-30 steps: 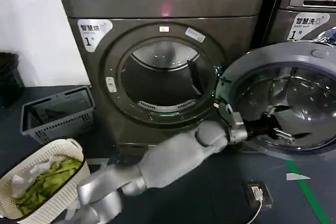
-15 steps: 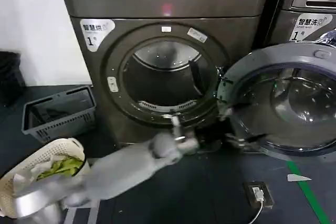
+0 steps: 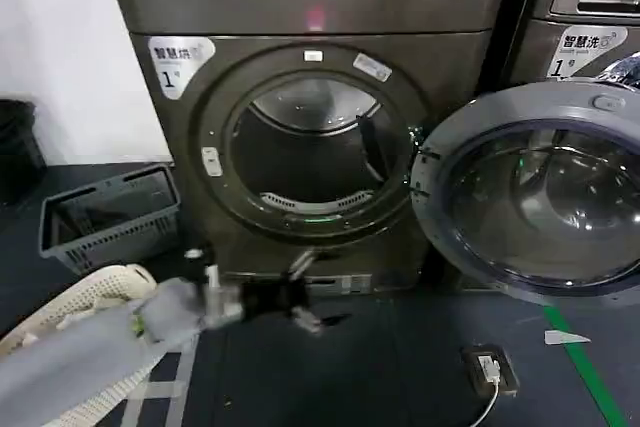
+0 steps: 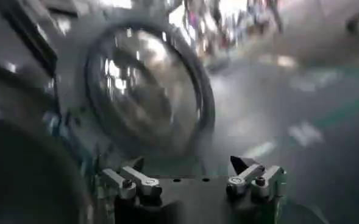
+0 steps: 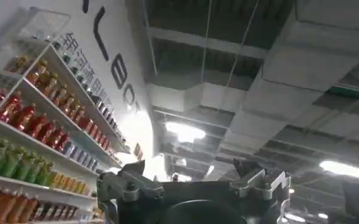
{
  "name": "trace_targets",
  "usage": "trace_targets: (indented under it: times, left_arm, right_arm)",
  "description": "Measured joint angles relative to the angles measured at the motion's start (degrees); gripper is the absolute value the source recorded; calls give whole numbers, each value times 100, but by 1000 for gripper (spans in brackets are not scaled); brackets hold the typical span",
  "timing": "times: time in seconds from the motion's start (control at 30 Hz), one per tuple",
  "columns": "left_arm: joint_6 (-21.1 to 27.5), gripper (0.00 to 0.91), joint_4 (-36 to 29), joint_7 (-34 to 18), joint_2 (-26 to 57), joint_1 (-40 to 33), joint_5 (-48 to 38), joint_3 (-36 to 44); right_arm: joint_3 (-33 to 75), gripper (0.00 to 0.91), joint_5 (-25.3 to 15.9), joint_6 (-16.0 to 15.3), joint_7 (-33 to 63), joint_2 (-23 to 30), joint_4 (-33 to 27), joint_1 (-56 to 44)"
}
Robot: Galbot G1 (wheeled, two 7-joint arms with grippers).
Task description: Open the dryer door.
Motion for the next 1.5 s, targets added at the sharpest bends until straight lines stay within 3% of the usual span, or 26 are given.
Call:
trace_targets:
  times: [0.23,0.4,0.57,0.7,0.93,1.1,1.33,1.5]
  left_arm:
    - [615,907,-453,83,1316,1172,549,-950]
    - [1124,907,-370,156,2168,1633,1000,-1478]
    - [1488,907,-53,242,2777,1795,679,-1506]
    - [1946,907,199,434,2930,1833,300,-1381]
    - [3027,907,601,1448,3154,1814,319,-1441]
    - [3262,907,911,2391,3216,1829,700,-1511]
    - [3387,907,1460,2865,3157,1856,1109,-1713]
    - [3459,907,1741,2934,3172,1867,1357,-1832]
  right_arm:
    - [-97,907,-5,-49,9,-60,12,78]
    - [-160,907,-5,-52,2,-63,37,114]
    - [-171,907,3,-42,-6,-63,2,86]
    - [-241,907,7,-30,-21,-48,0,94]
    - [-403,907,4,-30,-22,16,52,192]
    - [-507,907,-42,-27,-22,34,60,261]
    - [-722,907,-177,-32,-23,117,155,460]
    - [-788,907,-208,-43,-28,131,181,524]
